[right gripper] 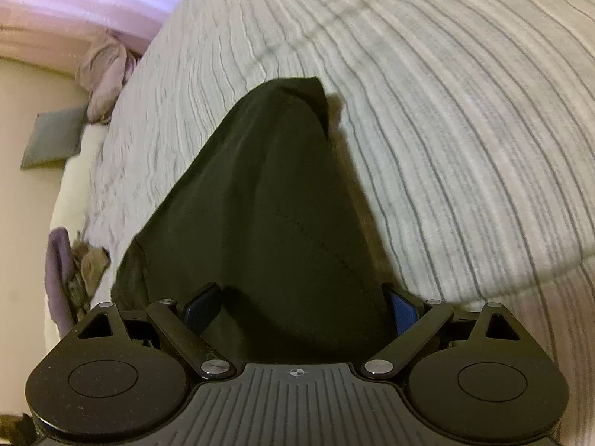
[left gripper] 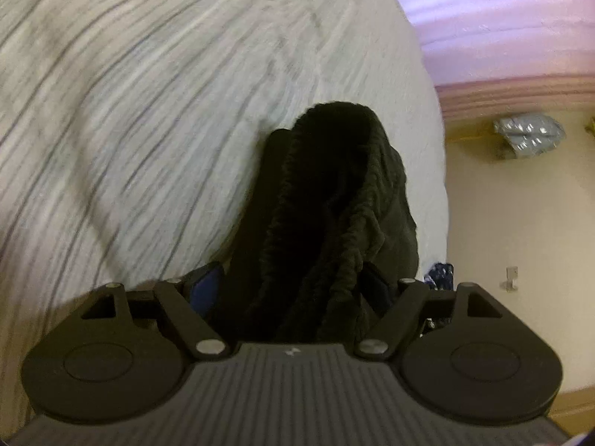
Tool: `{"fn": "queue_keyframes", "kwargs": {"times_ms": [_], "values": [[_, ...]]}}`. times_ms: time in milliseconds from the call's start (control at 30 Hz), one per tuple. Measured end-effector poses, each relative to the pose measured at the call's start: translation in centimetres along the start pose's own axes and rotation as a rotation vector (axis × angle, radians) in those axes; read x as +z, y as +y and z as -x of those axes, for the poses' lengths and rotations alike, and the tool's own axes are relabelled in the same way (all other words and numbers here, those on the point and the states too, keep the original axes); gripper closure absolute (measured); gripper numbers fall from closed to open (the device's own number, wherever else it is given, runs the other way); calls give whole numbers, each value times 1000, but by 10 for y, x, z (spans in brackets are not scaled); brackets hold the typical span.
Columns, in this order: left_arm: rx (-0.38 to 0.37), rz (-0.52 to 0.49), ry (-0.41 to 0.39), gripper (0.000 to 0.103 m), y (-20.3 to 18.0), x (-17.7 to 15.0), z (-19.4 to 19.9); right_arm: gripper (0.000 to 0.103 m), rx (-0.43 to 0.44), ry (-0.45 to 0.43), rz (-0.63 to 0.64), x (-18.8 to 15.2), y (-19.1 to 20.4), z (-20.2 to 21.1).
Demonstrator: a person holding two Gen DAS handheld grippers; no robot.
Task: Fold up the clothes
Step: 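Lift the trousers with both grippers and carry them toward the navy garment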
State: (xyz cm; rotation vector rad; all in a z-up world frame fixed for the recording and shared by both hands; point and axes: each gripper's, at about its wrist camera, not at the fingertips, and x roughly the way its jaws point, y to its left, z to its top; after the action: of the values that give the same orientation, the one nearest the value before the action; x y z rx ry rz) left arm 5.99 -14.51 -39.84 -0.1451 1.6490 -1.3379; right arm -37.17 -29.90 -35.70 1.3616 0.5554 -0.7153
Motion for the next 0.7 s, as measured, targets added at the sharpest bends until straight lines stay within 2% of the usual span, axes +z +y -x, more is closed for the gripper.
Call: {"fn": "queue_keyframes", "kwargs": {"times_ms": [200, 300, 333, 400, 467, 500, 567, 700], "values": [[-26, -20, 24, 30, 0, 3, -12, 10, 39, 26, -2, 10, -6, -7], [-34, -27, 33, 36, -1, 3, -21, 12, 52, 34, 4, 12, -7, -17], [-33, -31, 32, 38, -3, 4, -23, 25, 48, 33, 10, 13, -6, -20], [-36, -32, 28, 49, -6, 4, -20, 37, 44, 38, 20, 15, -3, -22], [-36, -38, 24, 57, -12, 2, -15, 56, 55, 43, 25, 15, -3, -17], [-34, -42, 22, 59, -15, 1, -12, 62, 71, 40, 19, 14, -3, -12], [-28, -53, 20, 61, -25, -2, -8, 78, 109, 32, 8, 12, -3, -1], [-25, -85, 5, 62, -56, -4, 9, 80, 154, 16, 22, 13, 4, 19]]}}
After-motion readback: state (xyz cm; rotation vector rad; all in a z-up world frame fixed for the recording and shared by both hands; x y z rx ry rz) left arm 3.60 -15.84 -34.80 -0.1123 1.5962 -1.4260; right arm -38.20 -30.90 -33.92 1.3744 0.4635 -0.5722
